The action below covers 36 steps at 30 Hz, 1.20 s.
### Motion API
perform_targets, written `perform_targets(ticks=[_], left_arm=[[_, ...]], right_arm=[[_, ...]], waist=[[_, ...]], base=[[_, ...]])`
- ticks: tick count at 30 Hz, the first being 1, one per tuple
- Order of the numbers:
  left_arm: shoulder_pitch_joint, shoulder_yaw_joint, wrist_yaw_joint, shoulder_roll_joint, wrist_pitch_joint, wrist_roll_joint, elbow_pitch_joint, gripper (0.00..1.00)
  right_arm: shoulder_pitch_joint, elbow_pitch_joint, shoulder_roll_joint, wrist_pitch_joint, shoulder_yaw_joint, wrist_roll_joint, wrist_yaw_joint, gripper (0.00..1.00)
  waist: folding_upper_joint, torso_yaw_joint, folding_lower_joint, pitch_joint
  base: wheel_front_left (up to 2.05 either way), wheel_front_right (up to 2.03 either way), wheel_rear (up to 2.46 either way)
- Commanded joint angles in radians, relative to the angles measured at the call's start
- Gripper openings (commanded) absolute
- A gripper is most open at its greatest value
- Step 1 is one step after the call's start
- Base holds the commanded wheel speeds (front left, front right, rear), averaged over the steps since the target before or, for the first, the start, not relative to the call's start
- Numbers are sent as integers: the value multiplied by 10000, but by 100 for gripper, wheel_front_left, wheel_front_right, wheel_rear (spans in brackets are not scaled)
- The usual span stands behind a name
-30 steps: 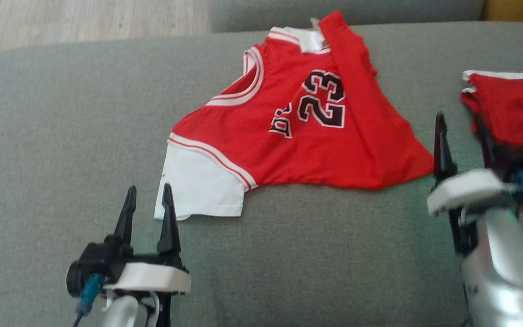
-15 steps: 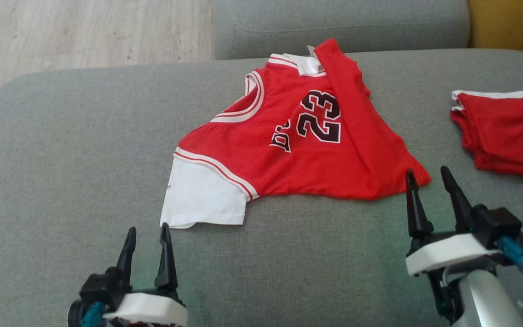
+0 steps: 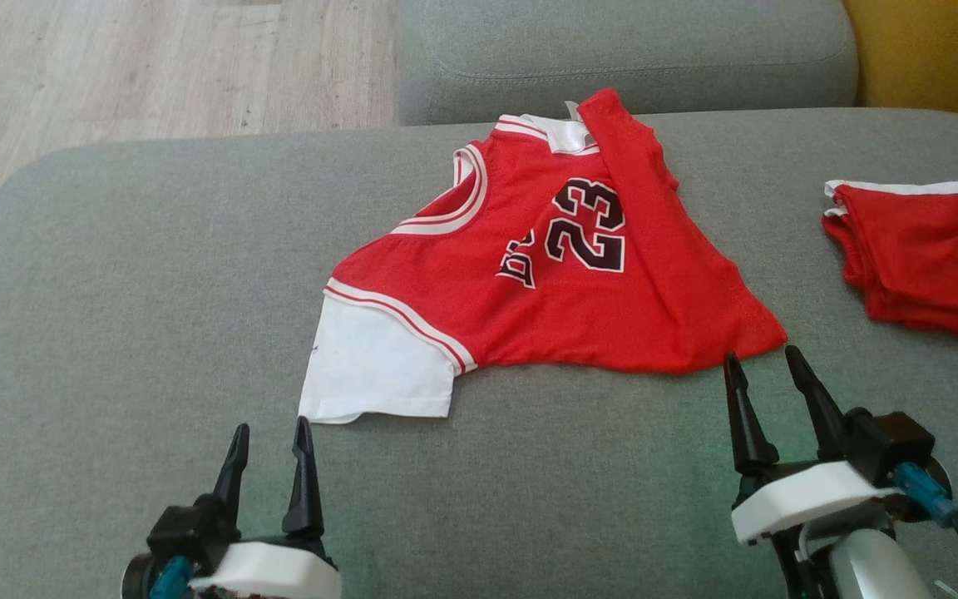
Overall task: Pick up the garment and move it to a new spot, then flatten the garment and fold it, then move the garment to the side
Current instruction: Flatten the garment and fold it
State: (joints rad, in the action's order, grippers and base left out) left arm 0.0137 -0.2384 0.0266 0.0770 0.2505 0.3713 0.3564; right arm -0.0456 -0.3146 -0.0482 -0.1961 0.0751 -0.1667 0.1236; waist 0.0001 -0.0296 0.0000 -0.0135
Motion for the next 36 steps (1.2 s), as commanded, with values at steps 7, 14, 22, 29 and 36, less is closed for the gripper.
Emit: perform_targets(ticks=[7,14,22,29,36], left_arm=[[129,178,64,177,19,64,-327,100],[122,134,130,206,-18,101,-422,100],[1020,-65,-29,437,-1292,216,184,100],[2227,-18,220,410,-2322,362,1206,100],[2790,7,572,391,-2831,372,2048,100]], right_arm=[[-84,441,-20,48,211,72,71,100],[-81,532,-20,140,133,127,71,100],[-228,684,-20,215,-11,181,71,100],[-437,817,-20,279,44,203,71,100],[-593,869,-20,265,-13,229,71,100]], waist=[[-1,7,0,62],[-1,38,0,-23],[-1,38,0,-392],[-1,259,0,-859],[-1,525,0,-1244]], base=[[0,0,0],[0,0,0],[0,0,0],[0,0,0],[0,0,0]])
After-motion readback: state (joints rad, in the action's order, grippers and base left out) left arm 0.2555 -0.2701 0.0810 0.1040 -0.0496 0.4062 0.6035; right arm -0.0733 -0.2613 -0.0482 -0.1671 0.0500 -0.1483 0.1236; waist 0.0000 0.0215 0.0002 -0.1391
